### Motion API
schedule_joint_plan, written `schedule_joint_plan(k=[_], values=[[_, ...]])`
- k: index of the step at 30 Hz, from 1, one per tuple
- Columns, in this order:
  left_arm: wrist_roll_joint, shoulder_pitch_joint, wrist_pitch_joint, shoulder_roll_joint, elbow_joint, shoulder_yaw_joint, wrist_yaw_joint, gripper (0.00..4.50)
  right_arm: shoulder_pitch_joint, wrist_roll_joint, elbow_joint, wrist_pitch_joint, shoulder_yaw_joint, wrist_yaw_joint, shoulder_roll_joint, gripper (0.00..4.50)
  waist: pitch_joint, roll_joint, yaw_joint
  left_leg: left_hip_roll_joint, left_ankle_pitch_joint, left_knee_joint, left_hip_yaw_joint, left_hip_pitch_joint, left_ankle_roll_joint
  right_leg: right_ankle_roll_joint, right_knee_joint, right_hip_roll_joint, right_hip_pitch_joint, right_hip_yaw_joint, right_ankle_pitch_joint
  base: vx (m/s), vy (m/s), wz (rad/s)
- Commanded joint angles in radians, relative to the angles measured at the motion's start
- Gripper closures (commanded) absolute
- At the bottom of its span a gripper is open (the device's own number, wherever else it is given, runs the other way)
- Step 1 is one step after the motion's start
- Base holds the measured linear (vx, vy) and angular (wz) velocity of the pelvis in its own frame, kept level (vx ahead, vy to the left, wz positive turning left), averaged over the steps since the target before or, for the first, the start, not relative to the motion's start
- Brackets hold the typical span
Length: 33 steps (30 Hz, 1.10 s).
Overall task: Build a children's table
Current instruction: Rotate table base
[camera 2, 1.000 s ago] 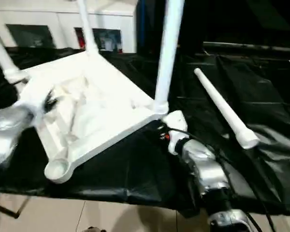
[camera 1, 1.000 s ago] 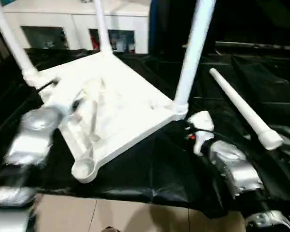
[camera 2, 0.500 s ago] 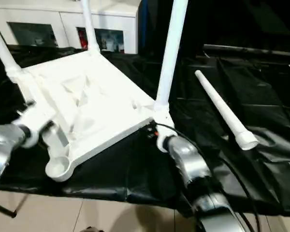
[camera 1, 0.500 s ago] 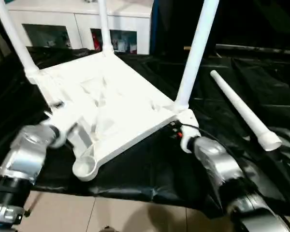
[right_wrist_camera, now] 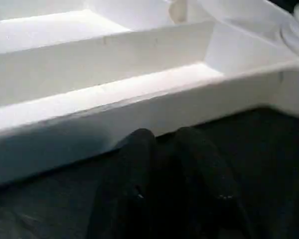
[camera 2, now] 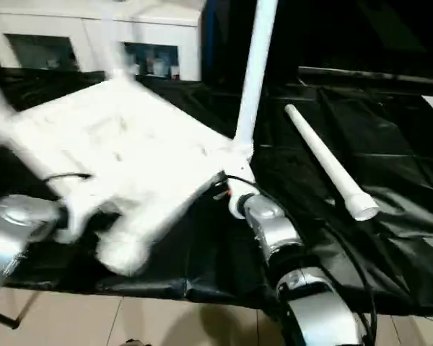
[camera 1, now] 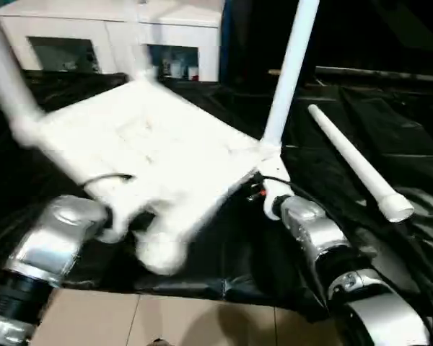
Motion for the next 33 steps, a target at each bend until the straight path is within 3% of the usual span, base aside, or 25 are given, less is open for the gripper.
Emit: schedule_joint_plan(k=[1,4,5,6,7,8,10,11,13,14,15,16,19,20,21,29,33], values=[[-0.032,-0.042,-0.064,-0.053,-0.011,-0.039,-0.026,4.50,-0.031,-0.007,0.011,-0.019,0.008,0.007,0.019,3.89,-0.073,0.014,0.002,0.012,-0.136,-0.068,0.000,0.025,-0.012,-0.255,-0.046,-0.039,0.053,0.035,0.044,0.000,0.000,0.00],[-0.002,-0.089,-0.114,-0.097,0.066,-0.043,0.015,4.50,-0.034,-0.009,0.024,-0.031,0.003,-0.002,0.010,3.99,-0.073,0.006,0.000,0.009,-0.129,-0.064,0.003,0.024,0.002,-0.263,-0.048,-0.038,0.056,0.036,0.063,0.000,0.000,0.00],[0.029,-0.139,-0.182,-0.139,0.156,-0.041,0.078,4.50,-0.030,-0.018,0.021,-0.033,0.000,-0.027,0.001,3.99,-0.072,0.004,0.000,0.008,-0.130,-0.065,0.002,0.021,0.006,-0.259,-0.050,-0.038,0.057,0.036,0.053,0.000,0.000,0.00],[0.046,-0.170,-0.223,-0.164,0.211,-0.039,0.118,4.50,-0.029,-0.026,0.021,-0.034,-0.003,-0.050,-0.006,3.99,-0.068,0.014,-0.003,0.007,-0.167,-0.066,0.004,0.027,0.000,-0.249,-0.060,-0.035,0.051,0.037,0.013,0.000,0.000,0.00],[0.050,-0.178,-0.234,-0.170,0.226,-0.039,0.130,4.50,-0.029,-0.029,0.021,-0.034,-0.004,-0.058,-0.008,3.99,-0.071,0.011,-0.001,0.009,-0.174,-0.065,0.002,0.029,-0.007,-0.248,-0.058,-0.037,0.054,0.037,0.008,0.000,0.000,0.00],[0.083,-0.221,-0.302,-0.195,0.297,-0.052,0.189,4.50,-0.023,-0.024,0.015,-0.030,-0.021,-0.076,-0.019,3.99,-0.073,0.012,0.001,0.010,-0.170,-0.066,-0.002,0.023,-0.014,-0.246,-0.053,-0.042,0.061,0.037,0.006,0.000,0.000,0.00],[0.092,-0.239,-0.320,-0.210,0.328,-0.052,0.217,4.50,-0.016,-0.020,0.004,-0.026,-0.030,-0.080,-0.026,3.99,-0.073,0.011,0.002,0.011,-0.181,-0.066,-0.003,0.026,-0.016,-0.235,-0.056,-0.040,0.058,0.036,-0.006,0.000,0.000,0.00],[0.105,-0.269,-0.348,-0.239,0.373,-0.053,0.261,4.50,-0.004,-0.013,-0.031,0.004,-0.048,-0.097,-0.044,3.99,-0.072,0.020,0.005,0.011,-0.182,-0.066,-0.004,0.027,-0.019,-0.233,-0.056,-0.039,0.057,0.035,-0.006,0.000,0.000,0.00],[0.112,-0.290,-0.370,-0.260,0.406,-0.054,0.287,4.50,0.002,-0.009,-0.058,0.047,-0.065,-0.123,-0.058,3.99,-0.073,0.010,0.007,0.011,-0.169,-0.065,-0.004,0.027,-0.019,-0.235,-0.055,-0.037,0.060,0.035,0.017,0.000,0.000,0.00],[0.113,-0.300,-0.377,-0.271,0.421,-0.056,0.295,4.50,0.002,-0.008,-0.081,0.080,-0.079,-0.149,-0.071,3.99,-0.074,0.022,0.007,0.009,-0.166,-0.063,-0.004,0.026,-0.020,-0.237,-0.052,-0.037,0.060,0.034,0.023,0.000,0.000,0.00],[0.113,-0.303,-0.381,-0.274,0.428,-0.056,0.297,4.50,0.002,-0.007,-0.084,0.085,-0.082,-0.154,-0.074,3.99,-0.075,0.014,0.006,0.008,-0.154,-0.063,-0.004,0.025,-0.019,-0.239,-0.053,-0.035,0.063,0.034,0.043,0.000,0.000,0.00],[0.116,-0.319,-0.406,-0.292,0.467,-0.058,0.307,4.50,0.004,0.004,-0.116,0.117,-0.099,-0.153,-0.097,3.99,-0.077,0.024,0.008,0.008,-0.148,-0.061,-0.005,0.026,-0.021,-0.242,-0.050,-0.037,0.063,0.034,0.056,0.000,0.000,0.00],[0.119,-0.328,-0.438,-0.308,0.506,-0.061,0.316,4.50,0.003,0.010,-0.159,0.142,-0.130,-0.163,-0.145,3.83,-0.078,0.015,0.011,0.006,-0.138,-0.057,-0.003,0.025,-0.008,-0.247,-0.051,-0.036,0.067,0.034,0.090,0.000,0.000,0.00],[0.119,-0.327,-0.446,-0.311,0.511,-0.062,0.316,4.50,-0.008,0.018,-0.158,0.158,-0.143,-0.157,-0.166,3.70,-0.078,0.024,0.011,0.005,-0.145,-0.057,-0.004,0.025,-0.005,-0.247,-0.052,-0.036,0.066,0.032,0.077,0.000,0.000,0.00],[0.117,-0.326,-0.456,-0.312,0.517,-0.062,0.314,4.50,-0.022,0.018,-0.155,0.171,-0.153,-0.158,-0.189,3.56,-0.077,0.017,0.008,0.004,-0.149,-0.056,-0.003,0.023,-0.004,-0.251,-0.054,-0.035,0.068,0.032,0.075,0.000,0.000,0.00],[0.010,-0.301,-0.475,-0.332,0.412,0.023,0.289,4.50,-0.142,-0.023,-0.053,0.307,-0.156,-0.105,-0.369,2.92,-0.073,0.015,0.009,0.005,-0.161,-0.052,0.001,0.024,0.012,-0.279,-0.059,-0.036,0.067,0.031,0.016,0.000,0.000,0.00],[-0.055,-0.279,-0.424,-0.331,0.321,0.073,0.277,4.50,-0.194,-0.026,0.043,0.297,-0.154,-0.054,-0.415,2.55,-0.074,0.014,0.010,0.007,-0.154,-0.048,0.002,0.021,0.018,-0.297,-0.053,-0.035,0.067,0.029,0.034,0.000,0.000,0.00]])
